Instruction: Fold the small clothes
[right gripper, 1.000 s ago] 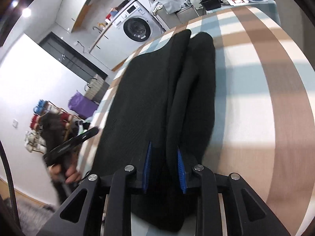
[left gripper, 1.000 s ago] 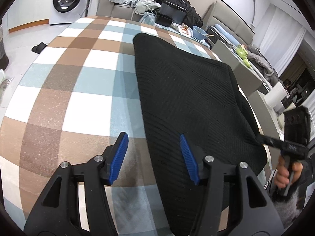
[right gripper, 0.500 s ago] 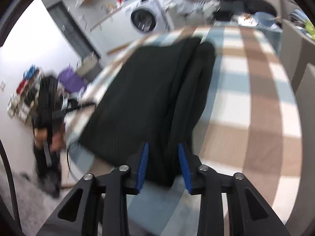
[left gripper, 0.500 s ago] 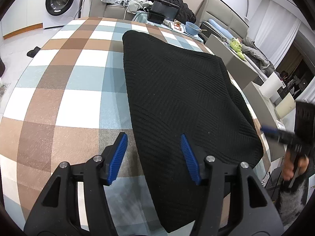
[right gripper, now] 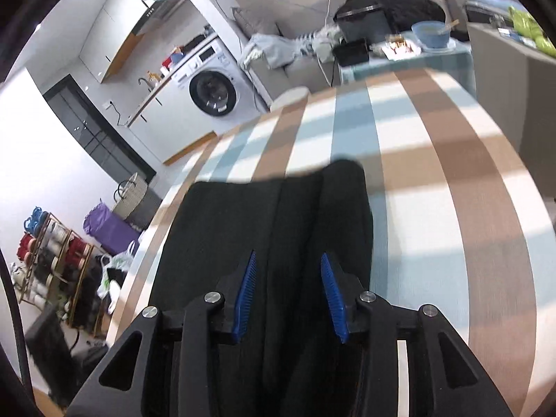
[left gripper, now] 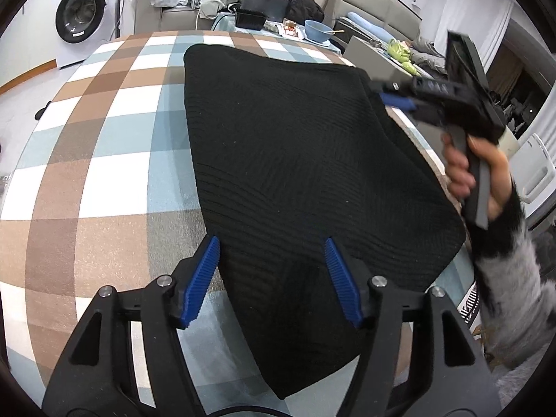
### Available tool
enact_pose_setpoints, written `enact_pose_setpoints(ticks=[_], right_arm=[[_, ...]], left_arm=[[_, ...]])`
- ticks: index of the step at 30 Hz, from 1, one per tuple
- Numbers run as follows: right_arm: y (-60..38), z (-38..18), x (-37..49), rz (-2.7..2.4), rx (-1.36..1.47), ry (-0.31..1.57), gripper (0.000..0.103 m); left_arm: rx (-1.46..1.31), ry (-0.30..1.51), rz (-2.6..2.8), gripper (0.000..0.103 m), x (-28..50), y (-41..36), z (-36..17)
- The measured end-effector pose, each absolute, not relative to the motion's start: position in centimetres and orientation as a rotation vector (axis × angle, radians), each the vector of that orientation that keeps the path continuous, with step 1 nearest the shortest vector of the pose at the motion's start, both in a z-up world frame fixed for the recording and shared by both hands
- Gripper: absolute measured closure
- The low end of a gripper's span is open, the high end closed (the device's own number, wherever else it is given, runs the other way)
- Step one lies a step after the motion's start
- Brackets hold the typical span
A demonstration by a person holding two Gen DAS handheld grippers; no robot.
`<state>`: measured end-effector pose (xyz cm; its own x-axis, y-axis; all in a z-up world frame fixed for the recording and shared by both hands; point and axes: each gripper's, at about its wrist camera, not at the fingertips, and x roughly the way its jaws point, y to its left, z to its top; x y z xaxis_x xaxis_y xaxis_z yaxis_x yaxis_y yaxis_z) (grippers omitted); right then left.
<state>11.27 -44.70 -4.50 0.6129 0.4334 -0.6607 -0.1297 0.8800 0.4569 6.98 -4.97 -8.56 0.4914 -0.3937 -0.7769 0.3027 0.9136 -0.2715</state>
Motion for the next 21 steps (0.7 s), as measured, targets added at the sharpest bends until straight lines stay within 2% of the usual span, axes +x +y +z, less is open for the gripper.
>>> enact_pose_setpoints(ticks=[3, 4, 6, 10, 12, 13, 15, 16, 17, 21], right_arm=[[-44.4, -4.5, 13.2, 0.354, 0.392, 0.861, 0.076], [-44.2, -4.2, 13.4, 0.371, 0.376, 0.852, 0.085], [-43.2, -3.2, 12.7, 0.446, 0.321, 0.801, 0.093], [-42.7, -3.6, 13.1, 0.308, 0.202, 0.865, 0.096], [-43.6, -4.6, 13.3, 0.224, 0.211, 0.928, 0.093], [-44.0, -4.7, 12.7, 0.226, 0.229, 0.929, 0.087], [-44.8, -4.5, 10.9, 0.257, 0.273, 0.912, 0.071], [-45.1, -4.2, 9.8, 0.282, 0.298, 0.907, 0.056], [-45.3, -4.0, 8.5, 0.315, 0.324, 0.902, 0.053], [-44.6, -3.4, 3.4, 0.37, 0.296, 0.922, 0.052]], left_arm=[[-0.113, 0.972, -0.424, 0.042, 7.0, -4.9, -8.6], [-0.114, 0.972, -0.425, 0.042, 6.9, -4.8, -8.6], [-0.118, 0.973, -0.426, 0.042, 7.0, -4.7, -8.7], [-0.126, 0.99, -0.415, 0.042, 7.3, -4.5, -9.2], [-0.123, 0.99, -0.413, 0.042, 7.2, -4.4, -9.2], [-0.124, 0.988, -0.413, 0.042, 7.2, -4.4, -9.2], [-0.14, 0.985, -0.413, 0.042, 7.1, -4.0, -9.3], [-0.15, 0.986, -0.414, 0.042, 7.1, -3.9, -9.4], [-0.163, 0.989, -0.418, 0.042, 7.2, -3.7, -9.5], [-0.177, 0.981, -0.432, 0.042, 7.2, -3.7, -9.5]])
